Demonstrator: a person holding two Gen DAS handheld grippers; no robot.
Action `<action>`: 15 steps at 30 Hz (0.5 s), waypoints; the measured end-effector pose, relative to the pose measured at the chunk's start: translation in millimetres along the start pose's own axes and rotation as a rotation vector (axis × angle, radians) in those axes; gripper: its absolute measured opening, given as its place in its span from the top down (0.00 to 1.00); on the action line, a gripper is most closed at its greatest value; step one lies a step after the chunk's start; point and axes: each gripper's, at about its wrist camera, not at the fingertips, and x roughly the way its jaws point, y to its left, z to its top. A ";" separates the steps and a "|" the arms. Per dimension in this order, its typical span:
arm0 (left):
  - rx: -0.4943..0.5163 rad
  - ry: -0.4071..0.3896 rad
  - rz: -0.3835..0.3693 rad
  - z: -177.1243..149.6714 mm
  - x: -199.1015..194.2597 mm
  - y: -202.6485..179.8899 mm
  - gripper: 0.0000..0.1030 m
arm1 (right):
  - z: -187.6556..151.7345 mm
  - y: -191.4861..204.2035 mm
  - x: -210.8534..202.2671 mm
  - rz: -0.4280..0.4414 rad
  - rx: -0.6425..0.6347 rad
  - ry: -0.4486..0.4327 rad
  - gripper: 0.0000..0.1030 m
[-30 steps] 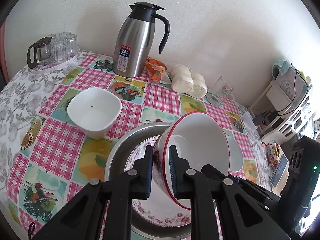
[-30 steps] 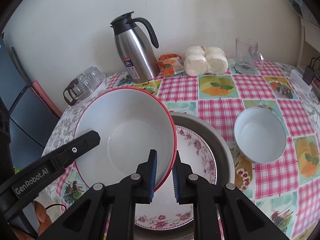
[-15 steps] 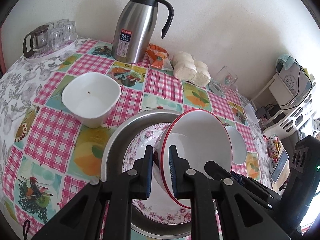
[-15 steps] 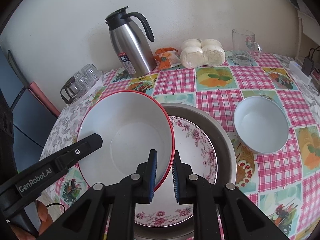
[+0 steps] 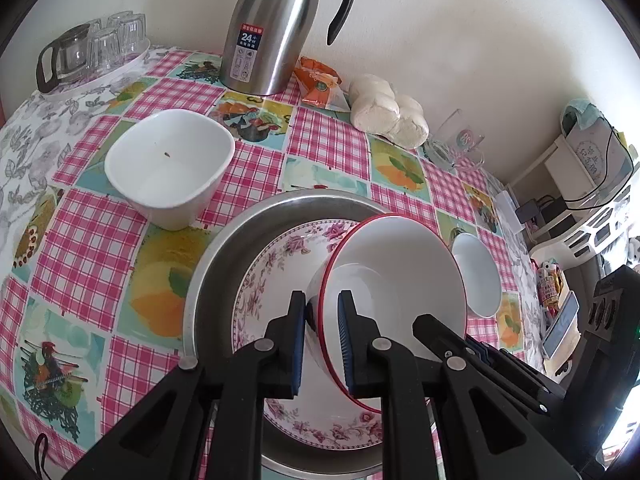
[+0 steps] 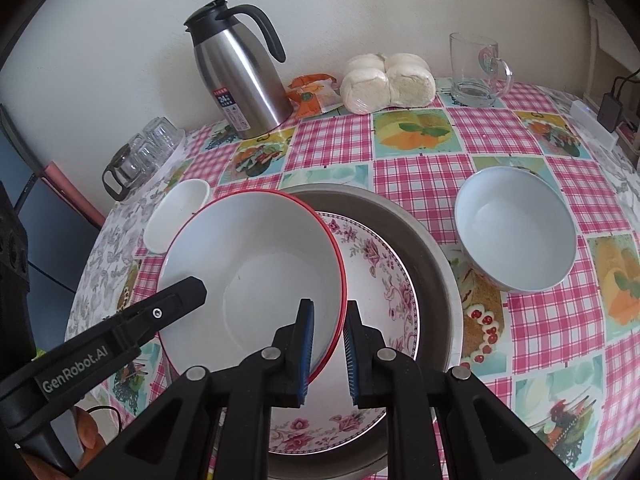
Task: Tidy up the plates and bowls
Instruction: 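Lower the strawberry bowl onto the pink-floral plate in the basin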
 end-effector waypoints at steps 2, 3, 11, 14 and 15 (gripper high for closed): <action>-0.003 0.007 -0.003 -0.3 1.8 0.0 0.84 | 0.5 -1.6 1.6 -0.002 0.006 0.006 0.85; -0.004 0.009 -0.003 -0.6 2.6 -0.1 0.84 | 0.4 -2.4 2.2 -0.003 0.009 0.009 0.85; -0.024 0.031 -0.004 -0.3 8.9 1.6 0.84 | 0.6 -5.8 8.4 -0.008 0.016 0.021 0.84; -0.031 0.033 -0.002 -0.4 9.8 2.7 0.84 | 1.3 -5.0 8.5 -0.008 0.011 0.014 0.84; -0.032 0.033 -0.002 -0.4 9.9 2.7 0.85 | 1.4 -5.0 8.7 -0.007 0.010 0.013 0.83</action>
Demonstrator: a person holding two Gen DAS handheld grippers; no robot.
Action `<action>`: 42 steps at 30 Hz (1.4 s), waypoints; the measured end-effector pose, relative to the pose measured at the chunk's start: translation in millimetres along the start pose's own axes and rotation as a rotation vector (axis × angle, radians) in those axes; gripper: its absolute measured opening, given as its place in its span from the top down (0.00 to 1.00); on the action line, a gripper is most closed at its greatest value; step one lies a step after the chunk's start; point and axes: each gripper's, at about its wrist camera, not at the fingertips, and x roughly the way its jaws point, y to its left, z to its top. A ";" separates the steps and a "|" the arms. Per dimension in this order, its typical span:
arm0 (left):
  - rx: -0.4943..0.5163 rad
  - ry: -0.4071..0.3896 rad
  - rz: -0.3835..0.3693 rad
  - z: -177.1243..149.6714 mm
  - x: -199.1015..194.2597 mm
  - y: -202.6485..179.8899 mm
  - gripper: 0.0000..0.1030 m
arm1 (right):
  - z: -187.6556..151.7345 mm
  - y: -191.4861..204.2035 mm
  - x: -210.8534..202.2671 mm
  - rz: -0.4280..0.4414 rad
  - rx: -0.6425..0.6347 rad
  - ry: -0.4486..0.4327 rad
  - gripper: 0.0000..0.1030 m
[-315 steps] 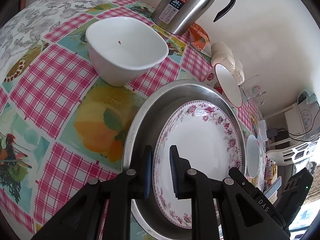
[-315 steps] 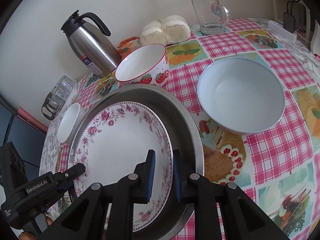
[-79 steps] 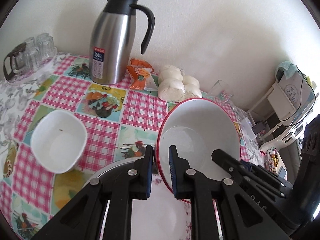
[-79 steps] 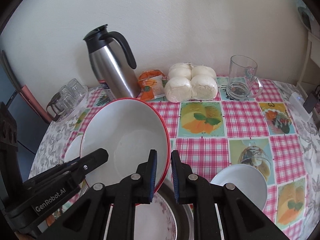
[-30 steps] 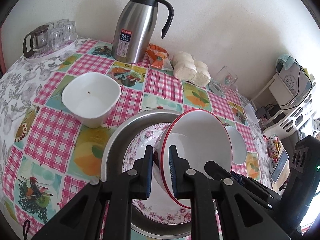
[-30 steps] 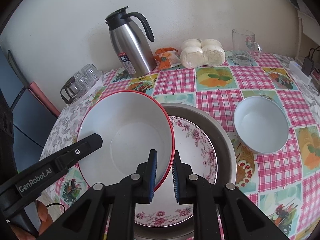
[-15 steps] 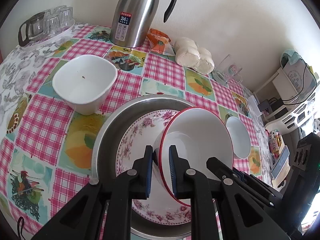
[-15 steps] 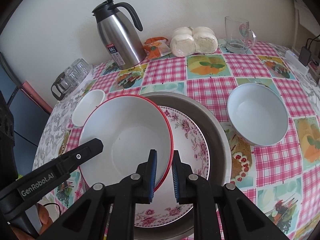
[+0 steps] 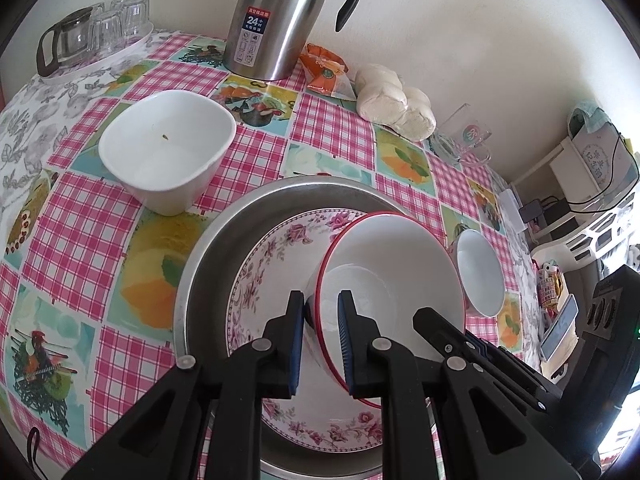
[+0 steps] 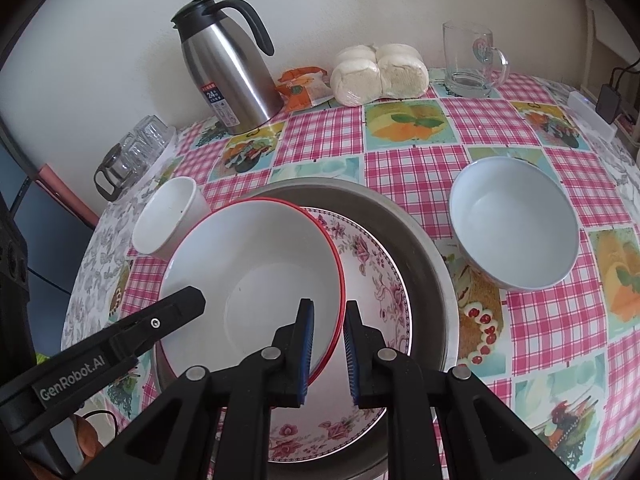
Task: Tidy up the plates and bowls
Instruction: 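Lower the strawberry bowl onto the pink-floral plate in the basin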
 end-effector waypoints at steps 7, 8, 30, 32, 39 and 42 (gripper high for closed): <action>-0.005 0.002 0.009 0.2 2.3 -0.1 0.84 | 1.9 0.6 1.4 0.008 -0.004 -0.014 0.82; -0.004 0.002 0.008 0.1 2.6 -0.1 0.84 | 2.2 0.7 1.6 0.008 -0.004 -0.017 0.82; -0.007 0.011 0.005 -0.9 5.0 -1.1 0.82 | 5.0 -3.1 2.7 0.020 -0.002 -0.036 0.81; -0.001 0.007 0.014 -0.8 4.5 -1.5 0.82 | 4.8 -3.0 2.5 0.019 -0.003 -0.035 0.81; 0.023 -0.037 0.048 0.8 -3.8 -4.0 0.81 | 3.7 -5.1 1.2 0.021 0.008 -0.031 0.81; 0.034 -0.061 0.055 1.8 -8.8 -6.1 0.79 | 4.0 -4.9 -3.2 0.011 0.003 -0.049 0.81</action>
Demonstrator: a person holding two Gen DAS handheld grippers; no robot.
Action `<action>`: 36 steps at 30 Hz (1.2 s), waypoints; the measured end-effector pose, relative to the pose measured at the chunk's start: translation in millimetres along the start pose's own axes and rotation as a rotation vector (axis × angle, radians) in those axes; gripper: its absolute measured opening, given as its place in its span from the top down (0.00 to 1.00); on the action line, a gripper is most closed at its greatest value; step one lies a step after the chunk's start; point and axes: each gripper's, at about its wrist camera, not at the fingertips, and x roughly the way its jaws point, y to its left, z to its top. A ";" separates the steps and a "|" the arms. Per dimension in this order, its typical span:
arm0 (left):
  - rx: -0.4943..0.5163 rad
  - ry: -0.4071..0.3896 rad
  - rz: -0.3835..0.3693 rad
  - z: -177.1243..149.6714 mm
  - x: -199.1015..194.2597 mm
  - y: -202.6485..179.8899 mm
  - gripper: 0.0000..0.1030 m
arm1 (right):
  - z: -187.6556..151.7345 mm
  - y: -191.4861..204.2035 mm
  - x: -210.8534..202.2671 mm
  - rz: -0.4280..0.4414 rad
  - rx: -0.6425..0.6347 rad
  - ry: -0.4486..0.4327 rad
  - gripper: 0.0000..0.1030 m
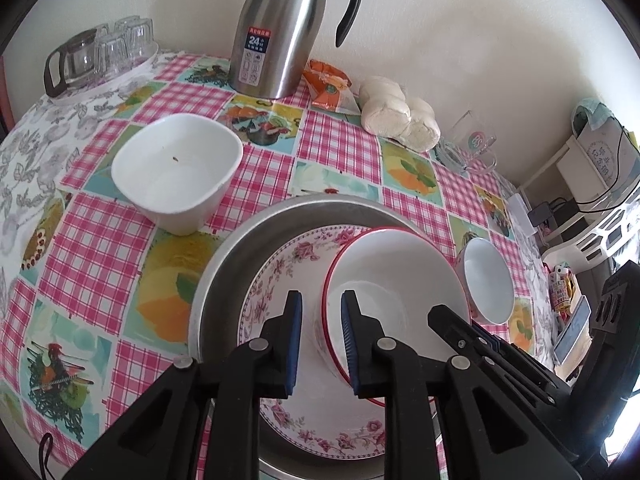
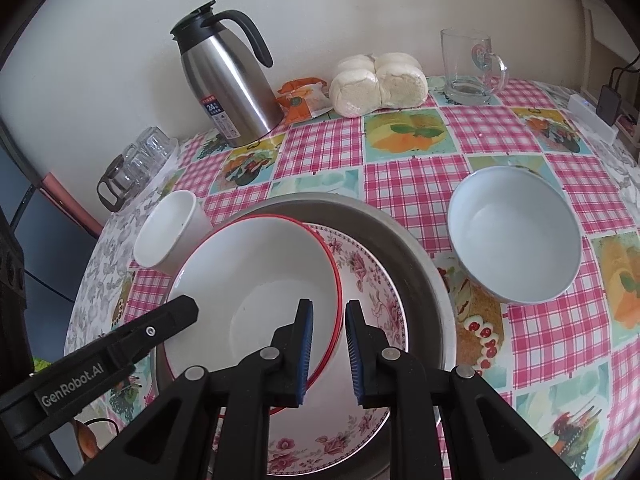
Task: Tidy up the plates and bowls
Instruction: 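Lower the strawberry bowl onto the pink-floral plate in the basin, then open the right tool and release the strawberry bowl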
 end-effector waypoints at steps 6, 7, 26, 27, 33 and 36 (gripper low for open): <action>0.013 -0.072 0.043 3.4 -13.3 -0.4 0.60 | 1.9 -1.2 -8.0 -0.021 -0.008 -0.030 0.81; 0.011 -0.085 0.057 4.0 -15.5 0.4 0.58 | 2.3 -2.1 -9.8 -0.022 -0.006 -0.036 0.79; -0.054 -0.098 0.272 6.7 -14.8 24.4 0.16 | 4.6 -12.7 -18.6 -0.084 0.004 -0.096 0.21; -0.060 -0.096 0.275 6.7 -14.4 25.7 0.14 | 4.4 -12.6 -18.6 -0.086 0.003 -0.098 0.19; -0.079 -0.105 0.303 7.4 -15.6 32.1 0.09 | 4.6 -13.0 -18.1 -0.087 0.001 -0.103 0.02; -0.090 -0.106 0.316 7.5 -15.7 35.2 0.08 | 4.3 -12.3 -18.3 -0.089 -0.003 -0.106 0.00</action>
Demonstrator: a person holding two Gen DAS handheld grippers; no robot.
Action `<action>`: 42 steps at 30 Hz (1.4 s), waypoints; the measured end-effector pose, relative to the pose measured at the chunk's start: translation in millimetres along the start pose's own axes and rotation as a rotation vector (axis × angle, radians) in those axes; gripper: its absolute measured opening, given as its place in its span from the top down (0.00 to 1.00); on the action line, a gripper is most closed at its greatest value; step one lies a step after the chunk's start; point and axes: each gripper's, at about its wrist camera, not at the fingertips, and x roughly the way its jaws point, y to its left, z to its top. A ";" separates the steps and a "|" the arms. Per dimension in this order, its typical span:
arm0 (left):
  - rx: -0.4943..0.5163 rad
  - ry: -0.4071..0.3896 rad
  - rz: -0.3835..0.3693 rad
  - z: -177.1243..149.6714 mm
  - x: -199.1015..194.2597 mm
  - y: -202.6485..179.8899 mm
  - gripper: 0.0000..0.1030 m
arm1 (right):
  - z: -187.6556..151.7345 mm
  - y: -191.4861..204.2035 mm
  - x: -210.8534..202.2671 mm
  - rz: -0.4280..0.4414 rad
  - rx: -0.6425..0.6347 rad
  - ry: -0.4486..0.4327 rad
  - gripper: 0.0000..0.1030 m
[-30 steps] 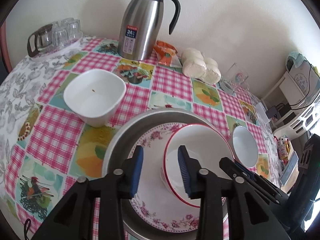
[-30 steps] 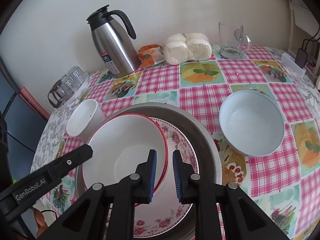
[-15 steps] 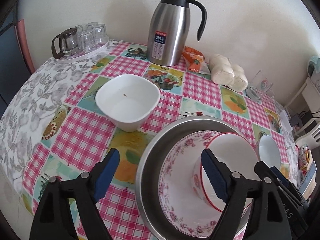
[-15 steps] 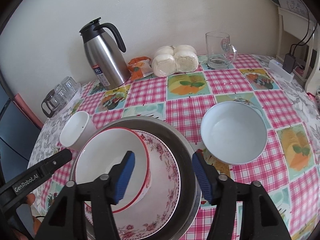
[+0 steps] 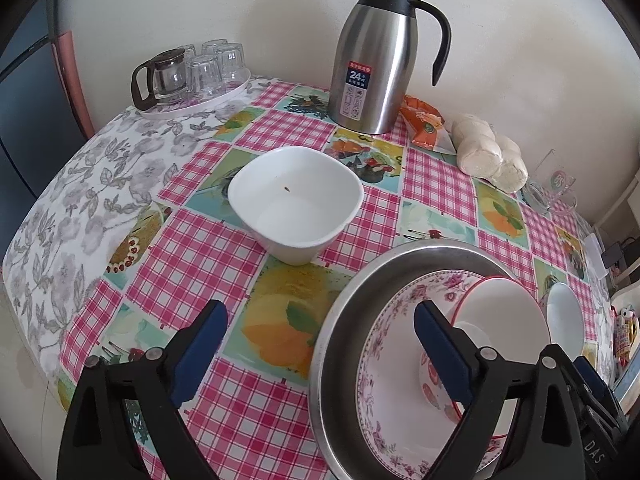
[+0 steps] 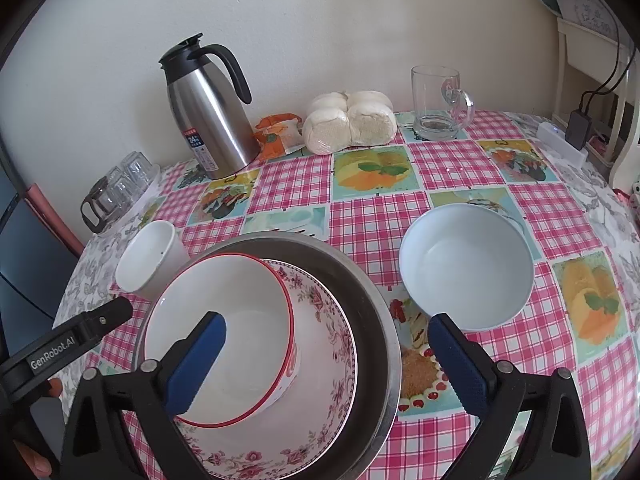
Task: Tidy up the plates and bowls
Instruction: 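Open the right tool and release the strawberry bowl, then move the left tool to the white square bowl rim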
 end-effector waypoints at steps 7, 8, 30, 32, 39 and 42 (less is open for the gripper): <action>-0.043 -0.017 0.015 2.5 -0.2 10.4 0.03 | -1.4 1.0 0.1 -0.004 -0.010 -0.007 0.00; -0.050 -0.019 0.016 3.3 -0.2 12.3 0.03 | -1.3 0.8 -0.4 -0.007 -0.011 -0.011 0.00; -0.200 -0.090 0.107 26.9 -4.8 81.6 0.03 | 7.7 38.1 -48.1 -0.026 -0.094 -0.212 0.00; -0.227 -0.095 0.104 28.6 -6.8 90.2 0.03 | 8.2 43.6 -52.6 -0.037 -0.111 -0.218 0.00; -0.296 -0.109 0.088 31.9 -12.8 112.2 0.03 | 8.7 72.1 -68.8 0.004 -0.149 -0.217 0.00; -0.323 -0.112 0.076 32.4 -13.2 121.2 0.03 | 10.1 92.0 -69.2 0.060 -0.166 -0.201 0.00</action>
